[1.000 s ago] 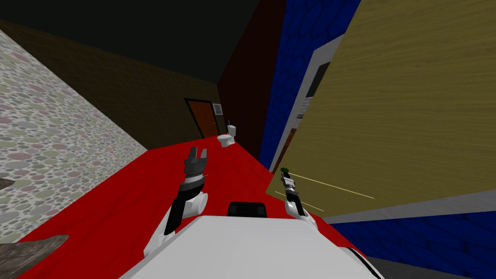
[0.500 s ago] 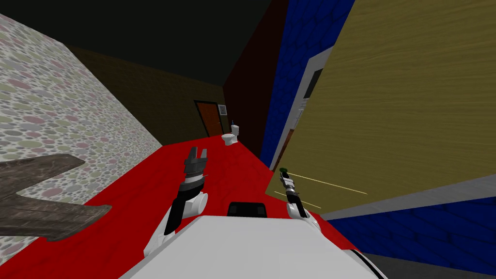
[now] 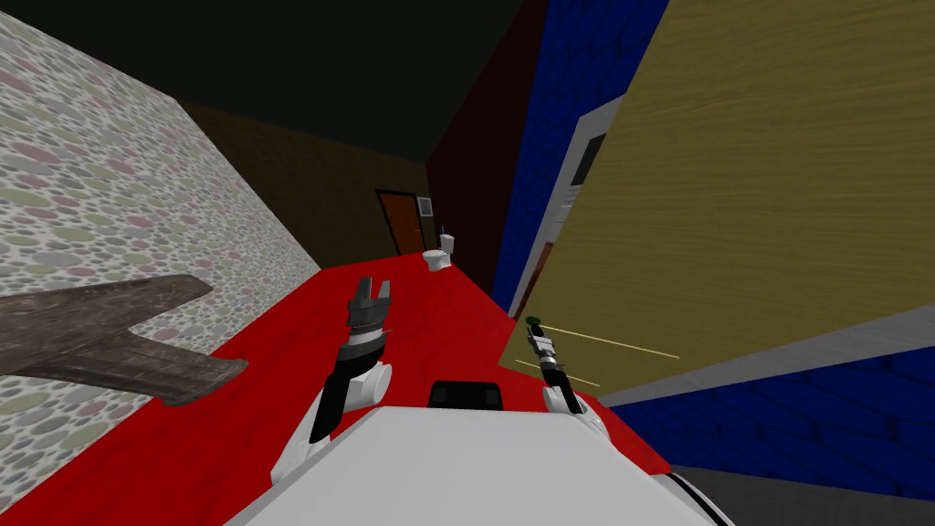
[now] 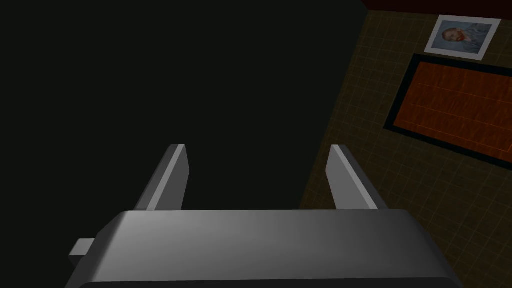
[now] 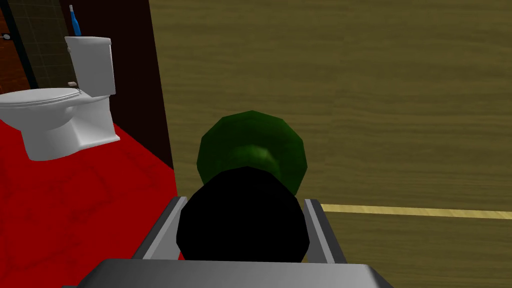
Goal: Pull the door open
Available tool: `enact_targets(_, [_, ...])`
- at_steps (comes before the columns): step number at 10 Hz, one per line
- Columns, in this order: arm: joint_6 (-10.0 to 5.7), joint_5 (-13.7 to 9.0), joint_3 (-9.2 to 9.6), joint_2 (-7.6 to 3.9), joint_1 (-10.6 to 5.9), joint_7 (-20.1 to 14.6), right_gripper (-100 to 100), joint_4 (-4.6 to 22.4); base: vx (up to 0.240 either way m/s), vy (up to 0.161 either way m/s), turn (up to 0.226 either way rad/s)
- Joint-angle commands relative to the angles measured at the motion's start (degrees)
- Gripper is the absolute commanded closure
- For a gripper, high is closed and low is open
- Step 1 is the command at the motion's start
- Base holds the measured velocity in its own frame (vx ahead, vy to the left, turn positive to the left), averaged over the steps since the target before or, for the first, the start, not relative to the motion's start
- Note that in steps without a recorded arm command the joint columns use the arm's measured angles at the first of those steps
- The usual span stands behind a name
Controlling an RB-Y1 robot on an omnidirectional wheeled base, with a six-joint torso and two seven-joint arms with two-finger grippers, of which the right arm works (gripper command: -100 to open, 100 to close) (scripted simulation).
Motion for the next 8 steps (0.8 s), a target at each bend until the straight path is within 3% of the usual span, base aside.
enact_targets(1, [-0.62,0.75,1.09,-0.79,0.81,-1.29,100,-0.59,-0.202,-0.007,0.054])
enact_targets(6, [-2.63,2.86,4.23,-3.07,2.28,-5.02,100,-1.39,-0.195,-0.042,0.06])
enact_targets(7, [-2.18,2.67,3.97,-2.63,2.12,-4.41,100,-1.3,-0.088,-0.005,0.015])
enact_targets(8, [-1.61,4.01,3.04,-2.62,2.69,-6.34,100,-1.37,-0.047,0.107,-0.034])
